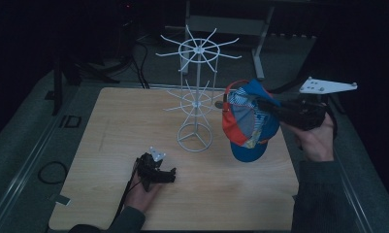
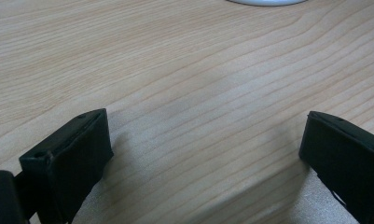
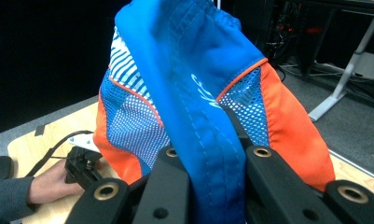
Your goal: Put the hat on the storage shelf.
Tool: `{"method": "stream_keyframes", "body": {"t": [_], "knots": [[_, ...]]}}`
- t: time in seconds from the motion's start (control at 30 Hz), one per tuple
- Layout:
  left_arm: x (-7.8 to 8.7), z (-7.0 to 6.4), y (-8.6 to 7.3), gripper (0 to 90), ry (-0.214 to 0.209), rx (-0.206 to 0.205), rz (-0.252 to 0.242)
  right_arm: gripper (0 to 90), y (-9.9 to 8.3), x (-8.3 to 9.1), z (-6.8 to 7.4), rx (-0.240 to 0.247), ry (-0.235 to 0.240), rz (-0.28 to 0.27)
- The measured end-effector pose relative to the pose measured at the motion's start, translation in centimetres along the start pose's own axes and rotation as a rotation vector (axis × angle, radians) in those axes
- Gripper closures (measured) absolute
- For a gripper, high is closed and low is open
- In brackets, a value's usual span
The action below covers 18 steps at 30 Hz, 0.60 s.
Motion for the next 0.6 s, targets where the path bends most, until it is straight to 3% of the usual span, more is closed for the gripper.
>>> {"method": "stream_keyframes", "body": {"t": [0.6], "knots": [[0.0, 0.0, 0.0, 2.6, 0.0, -0.001, 0.0, 84.5, 1.2, 0.8, -0.8, -0.001, -0.02, -0.022]]}}
Point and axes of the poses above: each handheld gripper's, and its own axes: x roughly backward along the jaws, y roughly out of its top, z roughly to its left, the point moved 7 cm from there along -x, roughly forward along the jaws, and after that the axes turned 1 degree about -y, right-handed, at the moved point
